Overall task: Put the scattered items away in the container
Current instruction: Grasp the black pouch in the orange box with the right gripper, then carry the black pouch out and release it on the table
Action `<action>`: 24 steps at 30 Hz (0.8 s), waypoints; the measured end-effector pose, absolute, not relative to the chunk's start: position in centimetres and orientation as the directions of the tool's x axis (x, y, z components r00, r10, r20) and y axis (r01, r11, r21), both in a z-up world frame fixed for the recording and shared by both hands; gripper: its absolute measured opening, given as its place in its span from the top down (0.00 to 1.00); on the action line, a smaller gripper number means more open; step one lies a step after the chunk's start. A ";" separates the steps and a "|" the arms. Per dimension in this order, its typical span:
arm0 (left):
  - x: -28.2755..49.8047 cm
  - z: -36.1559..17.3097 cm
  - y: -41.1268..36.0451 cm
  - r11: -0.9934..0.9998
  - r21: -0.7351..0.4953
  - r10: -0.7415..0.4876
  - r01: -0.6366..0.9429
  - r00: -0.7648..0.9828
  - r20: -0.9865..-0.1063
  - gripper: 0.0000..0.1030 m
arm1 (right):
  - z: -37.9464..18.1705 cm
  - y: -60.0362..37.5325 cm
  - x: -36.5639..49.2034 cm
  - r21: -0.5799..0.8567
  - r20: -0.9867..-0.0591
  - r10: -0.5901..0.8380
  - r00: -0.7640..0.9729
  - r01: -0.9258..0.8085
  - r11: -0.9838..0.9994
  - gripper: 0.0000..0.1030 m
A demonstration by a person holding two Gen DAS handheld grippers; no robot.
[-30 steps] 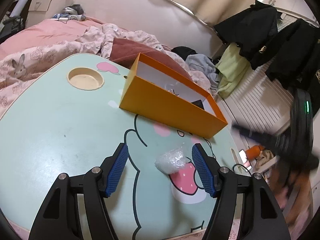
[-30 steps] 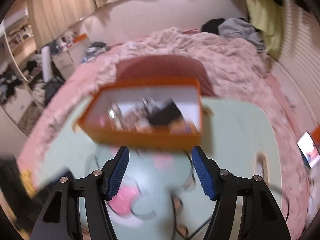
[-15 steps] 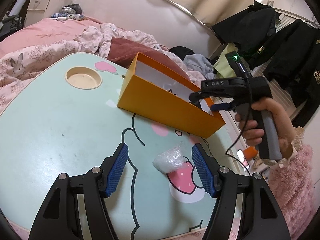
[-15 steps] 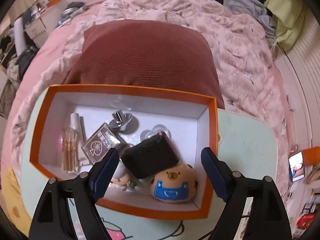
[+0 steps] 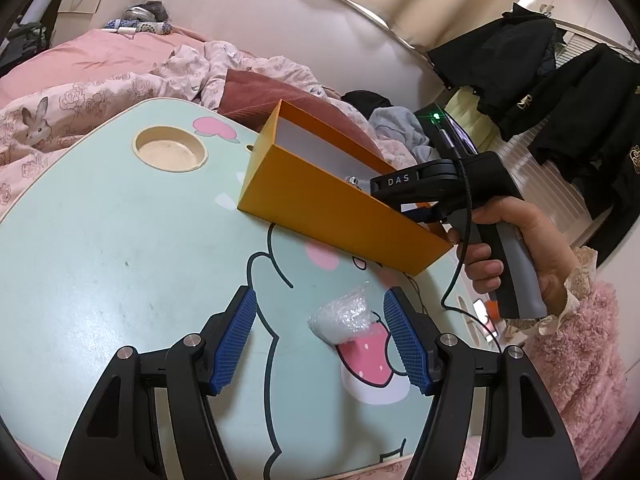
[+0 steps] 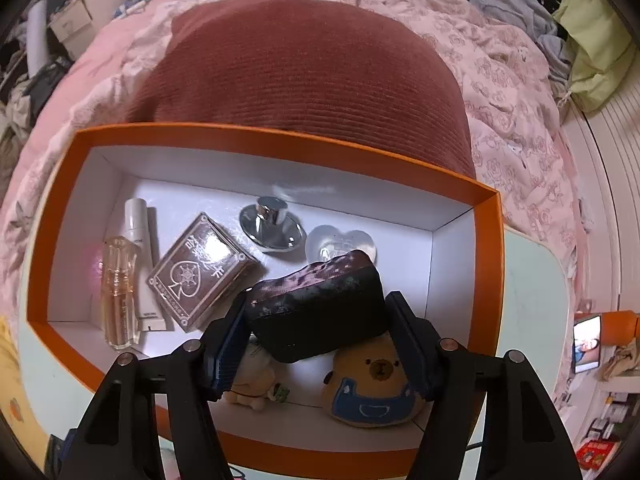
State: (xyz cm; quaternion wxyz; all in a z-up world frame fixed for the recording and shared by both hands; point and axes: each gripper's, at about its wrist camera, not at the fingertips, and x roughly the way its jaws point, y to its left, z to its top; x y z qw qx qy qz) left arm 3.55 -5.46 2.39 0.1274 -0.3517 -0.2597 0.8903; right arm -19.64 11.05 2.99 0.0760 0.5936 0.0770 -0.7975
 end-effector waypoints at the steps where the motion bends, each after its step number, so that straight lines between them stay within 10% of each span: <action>1: 3.6 2.4 -5.5 -0.832 -0.552 0.410 -0.044 -0.720 -0.561 0.35 | 3.2 11.3 -19.6 -0.020 -0.955 -0.041 -0.295 0.201 -0.979 0.36; 12: 3.7 2.3 -5.6 -0.832 -0.553 0.405 -0.036 -0.721 -0.562 0.35 | 10.0 14.1 -12.0 0.092 -0.828 -0.188 -0.528 0.202 -0.975 0.36; 24: 3.5 2.2 -5.4 -0.836 -0.549 0.404 -0.031 -0.712 -0.574 0.35 | 1.2 12.6 -1.8 0.067 -0.882 -0.189 -0.432 0.282 -0.957 0.40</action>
